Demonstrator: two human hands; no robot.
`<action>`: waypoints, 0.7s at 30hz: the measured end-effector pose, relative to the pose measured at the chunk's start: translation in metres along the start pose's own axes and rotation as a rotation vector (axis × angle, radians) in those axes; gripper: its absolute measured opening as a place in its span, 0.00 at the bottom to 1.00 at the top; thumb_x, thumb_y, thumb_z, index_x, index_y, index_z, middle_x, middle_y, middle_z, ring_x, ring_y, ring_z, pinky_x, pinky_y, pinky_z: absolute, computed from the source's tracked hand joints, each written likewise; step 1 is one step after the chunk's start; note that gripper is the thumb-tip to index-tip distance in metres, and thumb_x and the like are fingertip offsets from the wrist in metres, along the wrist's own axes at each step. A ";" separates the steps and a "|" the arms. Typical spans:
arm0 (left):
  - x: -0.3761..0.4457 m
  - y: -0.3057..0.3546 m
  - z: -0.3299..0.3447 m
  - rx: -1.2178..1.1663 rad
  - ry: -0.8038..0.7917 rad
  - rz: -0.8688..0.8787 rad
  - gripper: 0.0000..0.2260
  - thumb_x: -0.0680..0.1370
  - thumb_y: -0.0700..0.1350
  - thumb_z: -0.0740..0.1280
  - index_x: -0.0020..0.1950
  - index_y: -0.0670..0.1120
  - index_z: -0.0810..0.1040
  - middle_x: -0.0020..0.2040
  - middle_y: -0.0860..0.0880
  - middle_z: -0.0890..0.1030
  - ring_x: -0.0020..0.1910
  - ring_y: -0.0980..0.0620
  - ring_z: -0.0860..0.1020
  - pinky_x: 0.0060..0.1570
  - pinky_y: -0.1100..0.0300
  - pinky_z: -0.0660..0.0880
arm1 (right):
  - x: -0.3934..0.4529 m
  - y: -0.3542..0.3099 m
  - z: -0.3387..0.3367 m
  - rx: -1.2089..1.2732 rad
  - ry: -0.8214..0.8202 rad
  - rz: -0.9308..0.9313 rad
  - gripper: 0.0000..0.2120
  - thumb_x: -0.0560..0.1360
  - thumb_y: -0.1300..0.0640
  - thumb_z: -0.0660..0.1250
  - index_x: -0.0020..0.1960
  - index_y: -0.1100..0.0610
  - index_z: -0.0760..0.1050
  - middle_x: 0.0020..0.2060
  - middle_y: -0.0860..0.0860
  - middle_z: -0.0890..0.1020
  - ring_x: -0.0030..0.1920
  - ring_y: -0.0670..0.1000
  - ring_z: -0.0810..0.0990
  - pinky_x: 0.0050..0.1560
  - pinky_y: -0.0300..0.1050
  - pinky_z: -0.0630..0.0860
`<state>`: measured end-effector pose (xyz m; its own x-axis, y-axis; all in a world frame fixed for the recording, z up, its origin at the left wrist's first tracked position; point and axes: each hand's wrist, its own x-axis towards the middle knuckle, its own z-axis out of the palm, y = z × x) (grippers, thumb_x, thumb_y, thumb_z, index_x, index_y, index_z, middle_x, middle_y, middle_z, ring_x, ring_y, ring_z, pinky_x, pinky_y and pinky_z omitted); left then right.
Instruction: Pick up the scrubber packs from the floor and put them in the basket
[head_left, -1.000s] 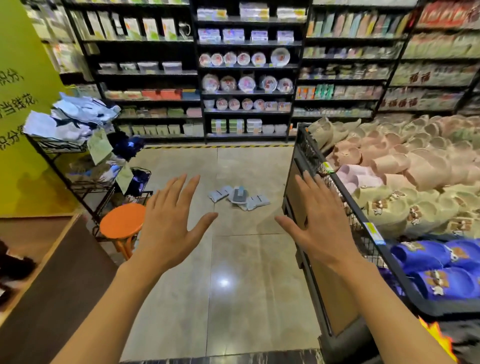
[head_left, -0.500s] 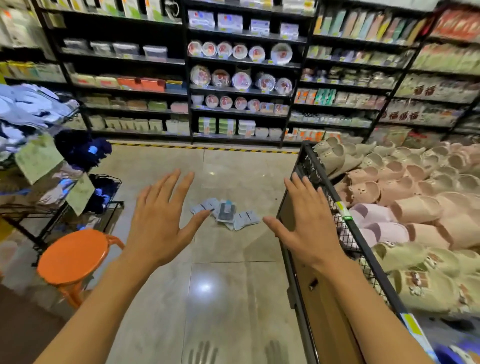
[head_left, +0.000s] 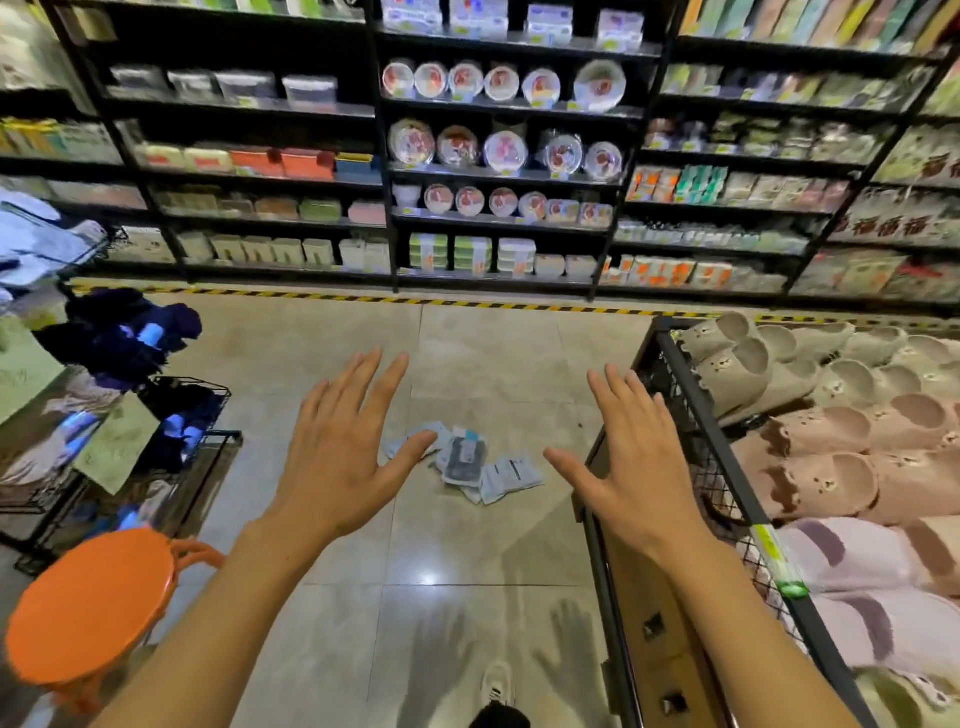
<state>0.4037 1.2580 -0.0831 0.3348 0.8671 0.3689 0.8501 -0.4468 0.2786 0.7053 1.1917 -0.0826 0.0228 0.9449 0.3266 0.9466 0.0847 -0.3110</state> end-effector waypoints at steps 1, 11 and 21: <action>0.018 0.000 0.008 0.005 -0.010 -0.004 0.35 0.80 0.68 0.54 0.84 0.52 0.56 0.82 0.45 0.62 0.81 0.44 0.60 0.76 0.42 0.59 | 0.018 0.011 0.006 0.011 -0.010 0.002 0.45 0.77 0.26 0.53 0.85 0.51 0.50 0.84 0.51 0.51 0.84 0.53 0.47 0.82 0.51 0.41; 0.159 -0.008 0.076 0.028 -0.086 -0.092 0.35 0.80 0.68 0.54 0.83 0.52 0.57 0.82 0.45 0.63 0.78 0.43 0.65 0.74 0.41 0.62 | 0.166 0.096 0.042 0.075 -0.068 0.001 0.45 0.76 0.25 0.52 0.84 0.51 0.52 0.83 0.49 0.50 0.83 0.52 0.46 0.83 0.56 0.45; 0.302 -0.062 0.160 -0.019 -0.140 -0.061 0.34 0.80 0.66 0.56 0.82 0.51 0.59 0.81 0.44 0.64 0.77 0.42 0.65 0.72 0.40 0.64 | 0.311 0.138 0.114 0.103 -0.136 0.051 0.45 0.76 0.26 0.53 0.84 0.52 0.53 0.84 0.51 0.53 0.84 0.54 0.48 0.82 0.55 0.43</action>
<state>0.5172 1.5826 -0.1309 0.3375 0.9142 0.2243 0.8633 -0.3956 0.3134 0.8064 1.5333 -0.1260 0.0193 0.9823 0.1862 0.9072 0.0611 -0.4161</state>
